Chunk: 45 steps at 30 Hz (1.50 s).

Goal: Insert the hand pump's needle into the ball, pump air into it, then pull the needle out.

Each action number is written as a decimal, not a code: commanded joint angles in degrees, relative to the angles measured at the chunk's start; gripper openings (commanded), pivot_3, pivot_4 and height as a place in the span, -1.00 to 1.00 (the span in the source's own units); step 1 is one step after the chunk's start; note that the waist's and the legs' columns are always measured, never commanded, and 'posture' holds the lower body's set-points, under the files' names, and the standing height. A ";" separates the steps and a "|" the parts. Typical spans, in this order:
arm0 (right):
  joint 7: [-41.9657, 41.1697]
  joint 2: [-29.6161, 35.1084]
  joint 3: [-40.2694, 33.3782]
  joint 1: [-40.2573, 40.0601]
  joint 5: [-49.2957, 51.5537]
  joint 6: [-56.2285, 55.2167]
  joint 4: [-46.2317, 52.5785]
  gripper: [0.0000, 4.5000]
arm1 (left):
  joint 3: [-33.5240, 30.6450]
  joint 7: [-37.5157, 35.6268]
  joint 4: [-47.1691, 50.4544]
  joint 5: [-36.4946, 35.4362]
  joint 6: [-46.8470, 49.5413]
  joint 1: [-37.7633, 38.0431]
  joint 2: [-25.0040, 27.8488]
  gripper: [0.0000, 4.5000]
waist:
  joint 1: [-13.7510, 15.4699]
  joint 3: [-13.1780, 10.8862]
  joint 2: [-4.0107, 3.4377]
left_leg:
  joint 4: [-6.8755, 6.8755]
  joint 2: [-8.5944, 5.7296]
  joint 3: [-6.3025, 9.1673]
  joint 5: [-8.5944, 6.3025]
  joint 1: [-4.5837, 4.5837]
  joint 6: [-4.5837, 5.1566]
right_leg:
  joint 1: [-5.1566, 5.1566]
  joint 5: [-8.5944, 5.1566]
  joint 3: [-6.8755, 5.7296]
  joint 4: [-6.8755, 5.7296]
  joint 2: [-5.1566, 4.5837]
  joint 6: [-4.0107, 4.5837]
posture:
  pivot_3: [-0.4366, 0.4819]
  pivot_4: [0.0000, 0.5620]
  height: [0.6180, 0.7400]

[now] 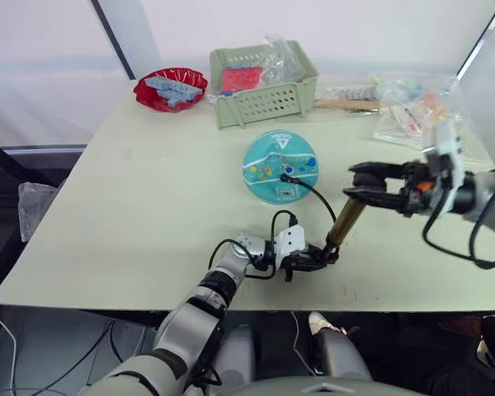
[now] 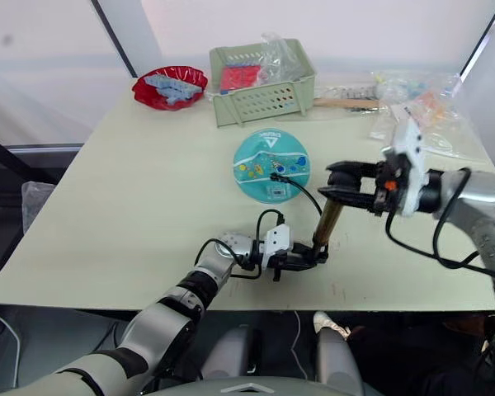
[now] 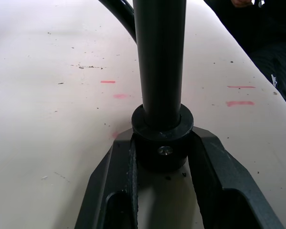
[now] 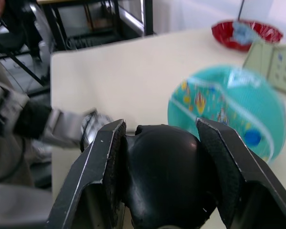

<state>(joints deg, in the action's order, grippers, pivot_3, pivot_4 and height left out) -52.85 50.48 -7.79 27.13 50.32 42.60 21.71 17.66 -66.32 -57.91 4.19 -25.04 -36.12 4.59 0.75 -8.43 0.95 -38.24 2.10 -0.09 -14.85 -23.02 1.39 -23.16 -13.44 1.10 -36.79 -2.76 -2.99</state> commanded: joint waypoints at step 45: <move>1.00 -8.58 5.74 -9.42 -13.78 -12.08 0.24 -0.14 | 1.61 -0.10 -3.94 2.40 1.24 2.32 1.47 -0.54 | -0.33 1.00 0.46 | -0.04 0.11 -0.60 -0.13 0.23 0.22 | 0.07 -0.10 0.25 -0.05 0.09 0.20 | -0.05 -0.47 0.94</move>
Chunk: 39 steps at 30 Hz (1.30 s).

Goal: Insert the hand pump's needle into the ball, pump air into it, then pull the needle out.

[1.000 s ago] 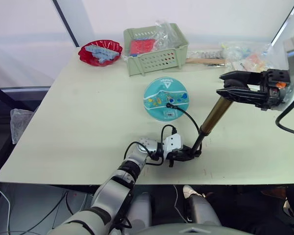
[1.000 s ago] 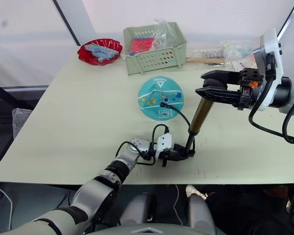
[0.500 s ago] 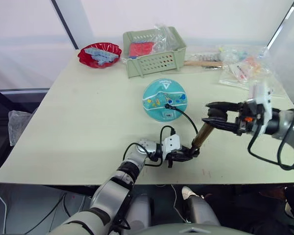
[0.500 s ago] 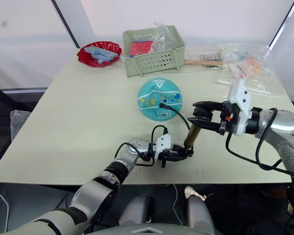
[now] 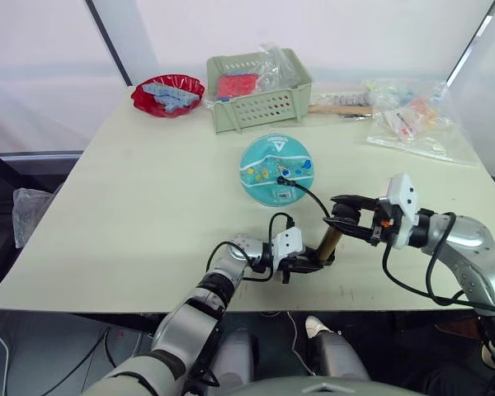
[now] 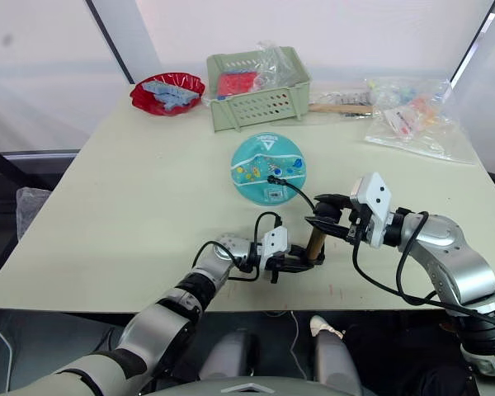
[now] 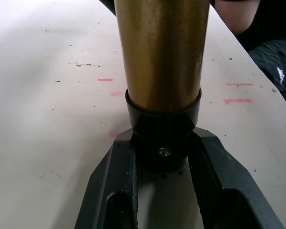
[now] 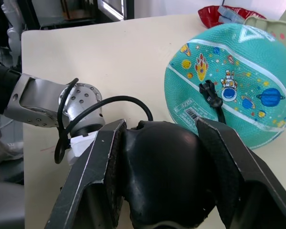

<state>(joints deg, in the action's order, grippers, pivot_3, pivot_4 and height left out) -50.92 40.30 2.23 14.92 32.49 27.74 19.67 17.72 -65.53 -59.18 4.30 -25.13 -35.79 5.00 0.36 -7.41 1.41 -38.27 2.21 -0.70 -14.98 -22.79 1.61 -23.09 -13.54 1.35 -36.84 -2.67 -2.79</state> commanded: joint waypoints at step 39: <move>-1.15 6.36 -4.94 -0.77 6.81 5.90 4.90 -0.14 | 1.82 -0.38 -2.80 2.44 0.96 2.26 0.71 -0.54 | 0.16 -0.12 -0.06 | 0.01 0.00 0.08 0.00 -0.02 0.00 | 0.01 -0.01 -0.08 0.02 -0.02 -0.02 | -0.05 -0.47 0.94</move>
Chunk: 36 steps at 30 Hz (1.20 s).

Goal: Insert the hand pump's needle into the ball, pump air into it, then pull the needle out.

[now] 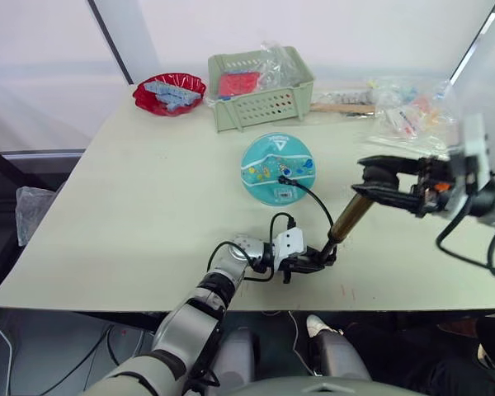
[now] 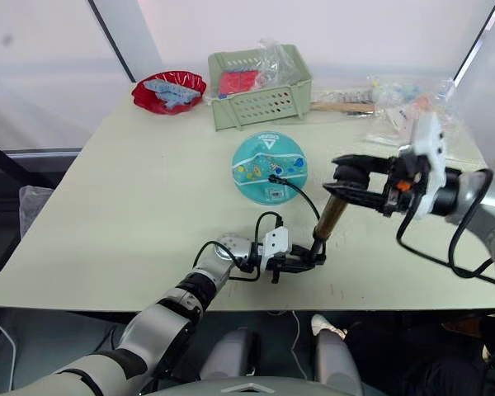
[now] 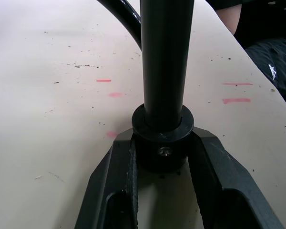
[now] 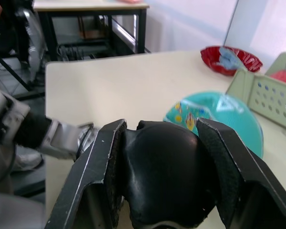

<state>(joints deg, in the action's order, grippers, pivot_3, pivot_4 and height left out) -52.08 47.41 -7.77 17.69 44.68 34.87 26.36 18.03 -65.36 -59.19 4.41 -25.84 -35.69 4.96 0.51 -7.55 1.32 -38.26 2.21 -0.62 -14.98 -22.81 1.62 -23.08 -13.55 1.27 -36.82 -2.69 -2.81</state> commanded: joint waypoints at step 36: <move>5.00 4.22 -10.69 14.86 12.34 13.77 -2.68 -0.14 | 1.46 -0.85 -3.06 2.40 0.84 2.20 0.32 -0.54 | 0.27 -0.48 -0.41 | -0.01 -0.05 0.02 0.00 -0.18 0.00 | -0.09 0.00 -0.03 0.04 -0.07 0.03 | -0.05 -0.47 0.94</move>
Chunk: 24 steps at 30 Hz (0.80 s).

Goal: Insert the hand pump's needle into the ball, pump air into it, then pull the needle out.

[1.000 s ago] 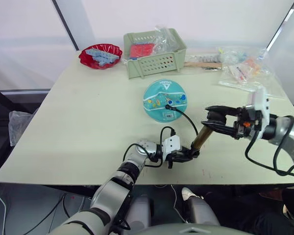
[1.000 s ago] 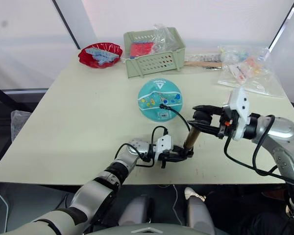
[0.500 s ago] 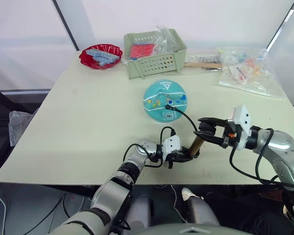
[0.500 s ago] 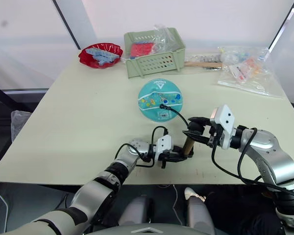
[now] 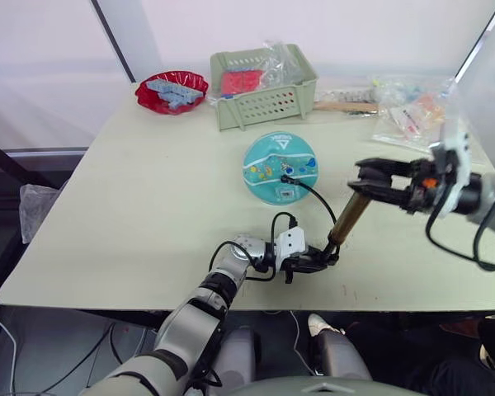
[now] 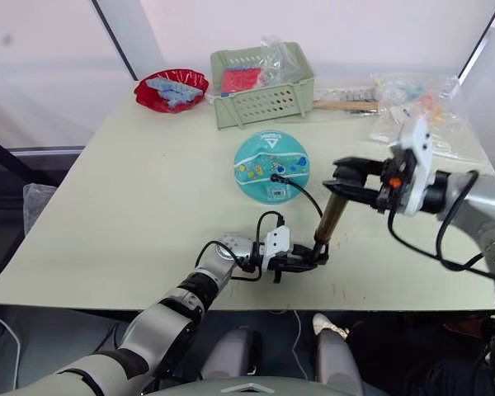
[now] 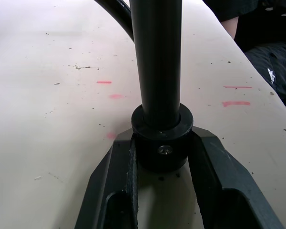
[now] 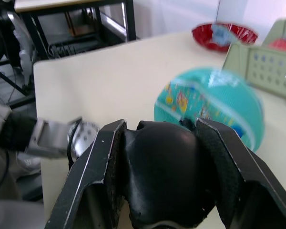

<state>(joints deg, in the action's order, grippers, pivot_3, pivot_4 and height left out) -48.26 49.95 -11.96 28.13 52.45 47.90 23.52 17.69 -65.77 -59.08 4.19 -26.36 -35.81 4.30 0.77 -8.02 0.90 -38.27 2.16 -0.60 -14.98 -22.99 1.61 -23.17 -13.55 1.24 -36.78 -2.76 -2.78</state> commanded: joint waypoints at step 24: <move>1.58 -2.22 8.84 -12.36 -14.57 -13.29 1.59 -0.14 | 1.57 -0.12 -3.50 2.42 1.26 2.06 1.03 -0.54 | -0.10 0.19 0.20 | -0.02 0.01 0.11 0.00 0.08 0.00 | 0.08 -0.02 -0.11 -0.02 0.02 -0.02 | -0.05 -0.47 0.94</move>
<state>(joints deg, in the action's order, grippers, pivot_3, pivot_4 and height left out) -46.71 48.20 -7.46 18.93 44.22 36.88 26.46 17.94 -65.68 -59.60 4.38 -26.70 -35.88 4.57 0.67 -7.83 1.10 -38.29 2.17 -0.50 -14.98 -22.90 1.62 -23.09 -13.56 1.14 -36.79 -2.74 -2.80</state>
